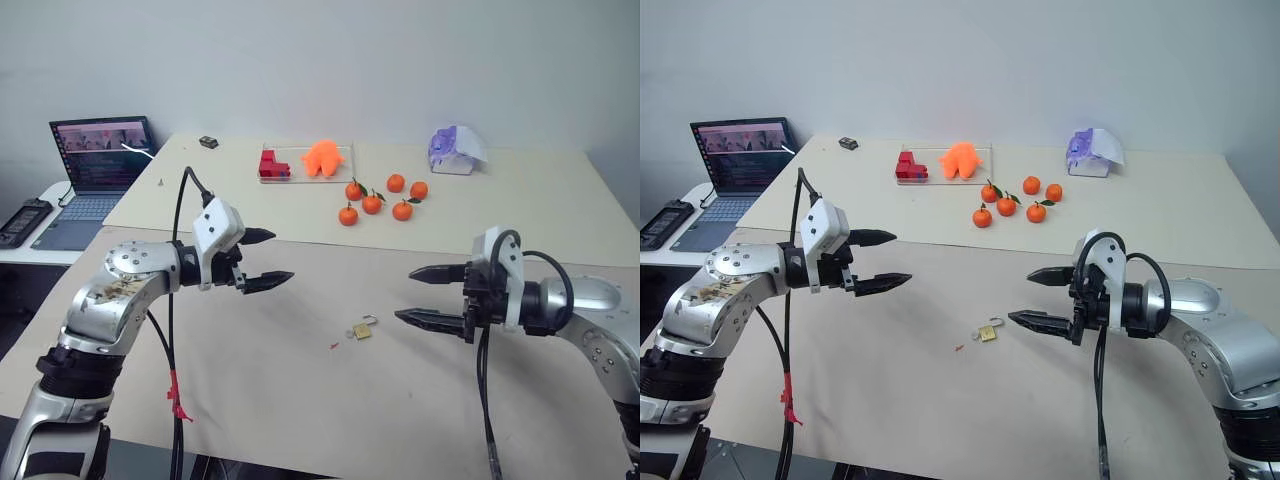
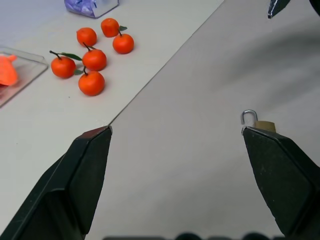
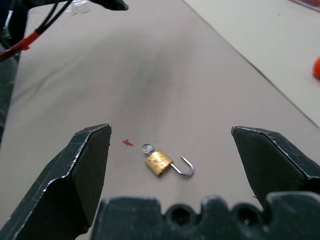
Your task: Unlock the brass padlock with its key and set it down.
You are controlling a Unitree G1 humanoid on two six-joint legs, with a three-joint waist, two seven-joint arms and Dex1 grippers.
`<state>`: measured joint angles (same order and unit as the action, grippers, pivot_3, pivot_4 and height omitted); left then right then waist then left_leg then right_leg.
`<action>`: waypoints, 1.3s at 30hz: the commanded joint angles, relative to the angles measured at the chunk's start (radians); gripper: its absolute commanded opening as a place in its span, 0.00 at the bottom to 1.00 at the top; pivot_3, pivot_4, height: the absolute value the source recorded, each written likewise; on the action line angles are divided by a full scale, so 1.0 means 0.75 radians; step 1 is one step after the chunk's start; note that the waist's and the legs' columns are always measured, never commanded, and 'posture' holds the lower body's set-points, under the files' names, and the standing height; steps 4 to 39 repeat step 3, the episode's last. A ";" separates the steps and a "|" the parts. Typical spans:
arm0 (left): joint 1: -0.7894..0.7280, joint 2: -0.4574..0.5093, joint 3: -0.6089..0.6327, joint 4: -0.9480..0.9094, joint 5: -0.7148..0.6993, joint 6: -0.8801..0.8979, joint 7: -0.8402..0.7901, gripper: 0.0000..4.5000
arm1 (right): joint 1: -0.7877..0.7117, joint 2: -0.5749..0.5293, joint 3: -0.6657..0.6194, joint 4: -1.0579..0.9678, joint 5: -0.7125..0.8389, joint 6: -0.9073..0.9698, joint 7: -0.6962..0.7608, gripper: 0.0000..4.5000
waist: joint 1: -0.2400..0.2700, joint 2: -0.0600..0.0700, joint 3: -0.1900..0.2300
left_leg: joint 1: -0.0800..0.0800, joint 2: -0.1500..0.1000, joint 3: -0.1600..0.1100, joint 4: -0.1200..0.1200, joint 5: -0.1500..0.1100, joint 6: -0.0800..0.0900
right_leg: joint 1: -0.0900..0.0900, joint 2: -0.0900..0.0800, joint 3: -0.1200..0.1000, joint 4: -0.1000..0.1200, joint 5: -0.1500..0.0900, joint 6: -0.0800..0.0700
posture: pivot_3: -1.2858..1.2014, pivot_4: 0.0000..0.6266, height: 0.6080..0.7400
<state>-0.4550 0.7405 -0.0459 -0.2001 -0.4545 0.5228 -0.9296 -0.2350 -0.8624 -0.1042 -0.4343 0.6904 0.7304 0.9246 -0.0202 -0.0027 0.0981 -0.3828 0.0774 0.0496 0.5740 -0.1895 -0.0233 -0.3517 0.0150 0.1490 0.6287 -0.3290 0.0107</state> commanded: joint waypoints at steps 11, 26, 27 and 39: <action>-0.017 -0.076 0.015 -0.055 0.003 0.039 0.092 0.99 | 0.014 0.019 -0.031 -0.022 -0.057 -0.035 -0.077 1.00 | 0.006 0.001 0.000 | 0.000 0.000 -0.001 0.002 0.000 0.000 | 0.000 0.000 0.000 0.001 0.000 0.000 | 0.52 0.24 0.87; -0.017 -0.076 0.015 -0.055 0.003 0.039 0.092 0.99 | 0.014 0.019 -0.031 -0.022 -0.057 -0.035 -0.077 1.00 | 0.006 0.001 0.000 | 0.000 0.000 -0.001 0.002 0.000 0.000 | 0.000 0.000 0.000 0.001 0.000 0.000 | 0.52 0.24 0.87; -0.017 -0.076 0.015 -0.055 0.003 0.039 0.092 0.99 | 0.014 0.019 -0.031 -0.022 -0.057 -0.035 -0.077 1.00 | 0.006 0.001 0.000 | 0.000 0.000 -0.001 0.002 0.000 0.000 | 0.000 0.000 0.000 0.001 0.000 0.000 | 0.52 0.24 0.87; -0.017 -0.076 0.015 -0.055 0.003 0.039 0.092 0.99 | 0.014 0.019 -0.031 -0.022 -0.057 -0.035 -0.077 1.00 | 0.006 0.001 0.000 | 0.000 0.000 -0.001 0.002 0.000 0.000 | 0.000 0.000 0.000 0.001 0.000 0.000 | 0.52 0.24 0.87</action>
